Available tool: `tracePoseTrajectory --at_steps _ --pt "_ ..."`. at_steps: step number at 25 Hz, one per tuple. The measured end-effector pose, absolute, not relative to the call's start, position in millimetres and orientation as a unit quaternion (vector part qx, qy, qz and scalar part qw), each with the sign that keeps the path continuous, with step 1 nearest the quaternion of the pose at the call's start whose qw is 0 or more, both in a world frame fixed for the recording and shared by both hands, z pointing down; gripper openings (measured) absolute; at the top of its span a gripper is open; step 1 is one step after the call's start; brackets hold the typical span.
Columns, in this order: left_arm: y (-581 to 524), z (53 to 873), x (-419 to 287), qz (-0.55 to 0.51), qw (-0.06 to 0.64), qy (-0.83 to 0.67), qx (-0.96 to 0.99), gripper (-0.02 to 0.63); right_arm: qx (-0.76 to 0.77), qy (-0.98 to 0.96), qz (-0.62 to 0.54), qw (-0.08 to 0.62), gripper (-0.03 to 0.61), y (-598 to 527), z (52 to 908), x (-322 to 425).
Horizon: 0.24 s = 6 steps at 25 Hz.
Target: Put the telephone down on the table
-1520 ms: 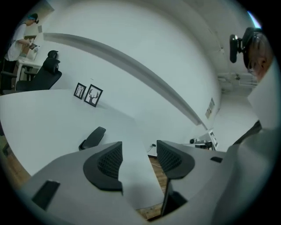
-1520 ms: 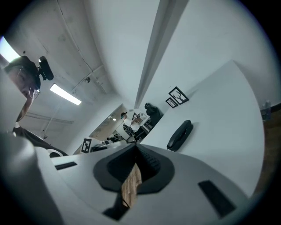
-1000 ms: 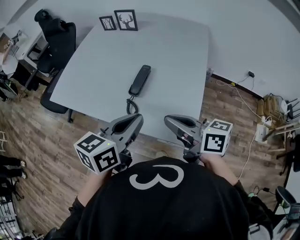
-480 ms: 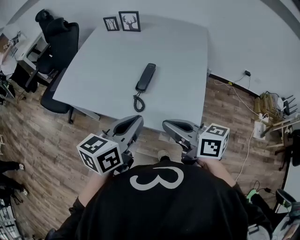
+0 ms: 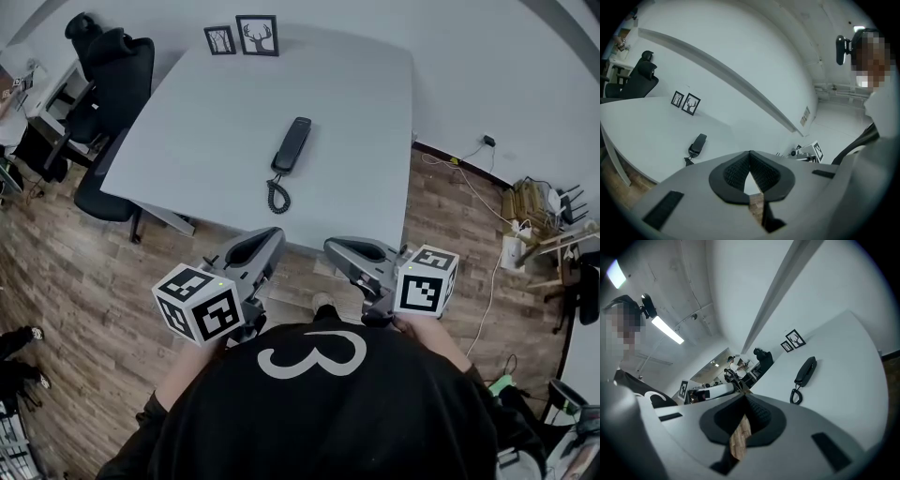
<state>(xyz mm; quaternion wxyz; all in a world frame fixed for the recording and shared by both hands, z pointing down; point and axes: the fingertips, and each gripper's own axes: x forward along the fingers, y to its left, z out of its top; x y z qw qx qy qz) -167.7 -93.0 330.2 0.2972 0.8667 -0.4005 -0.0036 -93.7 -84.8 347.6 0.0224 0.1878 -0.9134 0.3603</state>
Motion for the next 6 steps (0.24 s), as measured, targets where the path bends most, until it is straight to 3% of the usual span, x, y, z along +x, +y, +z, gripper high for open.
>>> tracePoseTrajectory --at_steps 6 --pt "-79.3 331.3 -171.9 0.000 0.300 -0.397 0.867 0.012 0.193 -0.913 0.358 0.023 0.008 -72.8 344.5 -98.6"
